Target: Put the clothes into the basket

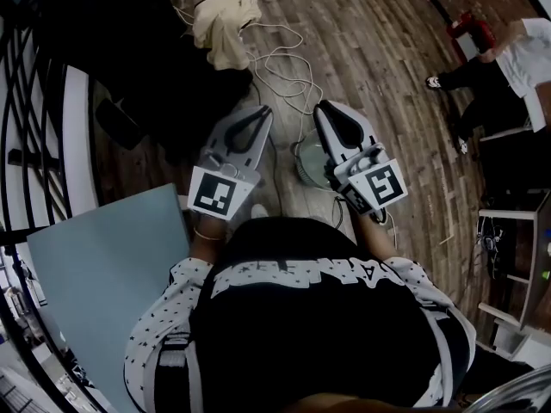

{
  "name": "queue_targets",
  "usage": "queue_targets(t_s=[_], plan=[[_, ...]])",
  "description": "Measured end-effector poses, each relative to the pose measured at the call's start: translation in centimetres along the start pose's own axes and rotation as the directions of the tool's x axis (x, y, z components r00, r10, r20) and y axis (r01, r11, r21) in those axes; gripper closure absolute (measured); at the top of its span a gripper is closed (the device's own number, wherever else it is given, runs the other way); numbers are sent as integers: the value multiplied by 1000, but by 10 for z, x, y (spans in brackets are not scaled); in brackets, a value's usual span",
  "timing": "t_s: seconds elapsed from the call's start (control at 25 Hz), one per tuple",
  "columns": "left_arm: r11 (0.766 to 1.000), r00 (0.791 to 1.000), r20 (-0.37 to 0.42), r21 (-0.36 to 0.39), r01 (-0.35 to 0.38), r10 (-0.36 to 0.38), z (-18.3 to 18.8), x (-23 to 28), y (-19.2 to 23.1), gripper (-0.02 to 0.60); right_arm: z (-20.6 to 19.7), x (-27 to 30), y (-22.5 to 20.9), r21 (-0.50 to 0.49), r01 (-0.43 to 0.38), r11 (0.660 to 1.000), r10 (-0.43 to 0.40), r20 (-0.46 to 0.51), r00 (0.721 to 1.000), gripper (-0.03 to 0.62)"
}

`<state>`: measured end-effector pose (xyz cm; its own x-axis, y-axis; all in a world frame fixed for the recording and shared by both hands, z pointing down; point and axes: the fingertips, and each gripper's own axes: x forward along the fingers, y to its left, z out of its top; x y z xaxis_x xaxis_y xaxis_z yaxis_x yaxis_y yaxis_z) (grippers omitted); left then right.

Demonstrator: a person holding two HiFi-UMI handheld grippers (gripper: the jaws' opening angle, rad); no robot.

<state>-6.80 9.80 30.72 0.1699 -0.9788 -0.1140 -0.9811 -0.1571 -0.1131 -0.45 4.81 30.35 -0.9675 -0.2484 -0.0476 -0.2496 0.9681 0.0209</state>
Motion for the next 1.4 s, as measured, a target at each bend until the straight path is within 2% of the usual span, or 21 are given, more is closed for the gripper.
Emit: queue_targets(t_s=[0.2, 0.44, 0.6, 0.76, 1.0, 1.4], plan=[[1000, 1000, -6, -5, -4, 4, 1, -6, 10, 561, 7, 11, 8, 13, 1, 1000, -1, -8, 1000, 556], [1000, 1000, -5, 16, -25, 25, 6, -7, 19, 561, 13, 21, 10, 15, -39, 999, 38, 13, 999, 556], [998, 999, -5, 38, -53, 54, 3, -7, 29, 561, 4, 33, 10, 2, -57, 998, 57, -5, 998, 556], [995, 995, -11, 29, -96, 96, 0, -4, 41, 561, 2, 50, 10, 3, -110, 994, 110, 11, 994, 556], [988, 988, -30, 28, -151, 152, -2, 6, 56, 561, 11, 77, 17, -30, -236, 971, 237, 55, 970, 556], [970, 968, -63, 40, -240, 242, -4, 23, 84, 561, 18, 116, 19, -25, -387, 922, 388, 72, 919, 556]])
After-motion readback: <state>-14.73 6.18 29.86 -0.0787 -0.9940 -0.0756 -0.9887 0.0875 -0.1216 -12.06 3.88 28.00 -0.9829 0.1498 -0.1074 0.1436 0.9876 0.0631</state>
